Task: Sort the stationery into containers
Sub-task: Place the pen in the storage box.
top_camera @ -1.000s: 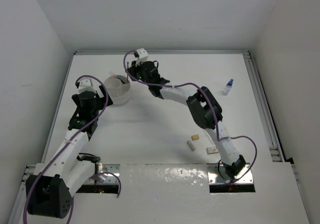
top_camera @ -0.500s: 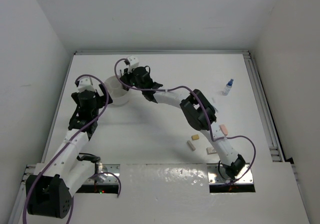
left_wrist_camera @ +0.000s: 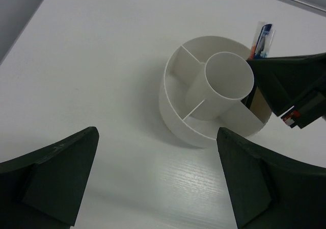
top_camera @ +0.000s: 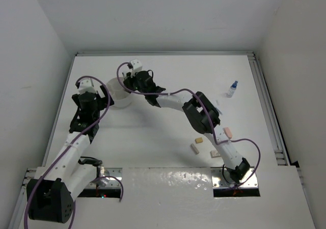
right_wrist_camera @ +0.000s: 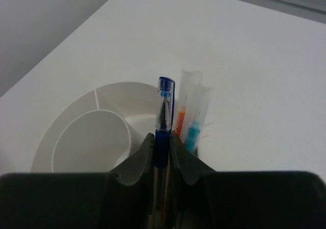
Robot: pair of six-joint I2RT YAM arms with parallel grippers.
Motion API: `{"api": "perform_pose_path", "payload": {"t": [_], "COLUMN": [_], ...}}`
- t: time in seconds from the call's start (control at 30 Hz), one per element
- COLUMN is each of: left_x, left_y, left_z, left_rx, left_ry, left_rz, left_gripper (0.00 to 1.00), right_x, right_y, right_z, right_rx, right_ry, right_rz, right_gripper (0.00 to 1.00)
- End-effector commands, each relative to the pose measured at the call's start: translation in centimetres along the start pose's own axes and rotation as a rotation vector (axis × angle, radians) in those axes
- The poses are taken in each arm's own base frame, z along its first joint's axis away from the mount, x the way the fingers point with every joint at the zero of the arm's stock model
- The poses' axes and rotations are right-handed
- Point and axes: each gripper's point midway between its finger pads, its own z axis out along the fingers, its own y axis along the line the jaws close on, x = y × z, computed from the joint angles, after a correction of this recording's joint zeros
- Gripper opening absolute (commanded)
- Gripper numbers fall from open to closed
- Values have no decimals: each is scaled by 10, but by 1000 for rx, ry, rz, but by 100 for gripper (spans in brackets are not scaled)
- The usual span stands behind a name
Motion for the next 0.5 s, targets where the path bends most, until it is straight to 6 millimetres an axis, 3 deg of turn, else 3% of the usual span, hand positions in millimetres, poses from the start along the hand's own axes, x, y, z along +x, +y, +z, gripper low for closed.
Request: {"api": "perform_pose_path", "payload": {"t": [0.0,0.07,0.23,0.47], "left_x": [-16,-17,-16,-17], "left_y": [-2,-3,-4,-6], "left_z": [2,1,2,1], "left_rx": [16,20,30,42], "left_ry": [-58,-63,-62,-66], "left_rz": [-10,-14,-13,-14], "left_gripper": [100,100,100,99], "right_x": [-3,-7,-15,-45], "right_y": [-6,-3,-2,5], "right_z": [-8,-9,-14,-23], "right_rx": [28,25,19,6], "right_ry": [15,10,-9,-78], "right_rz": [-19,-19,-13,7], "right_gripper": [16,21,21,22]}}
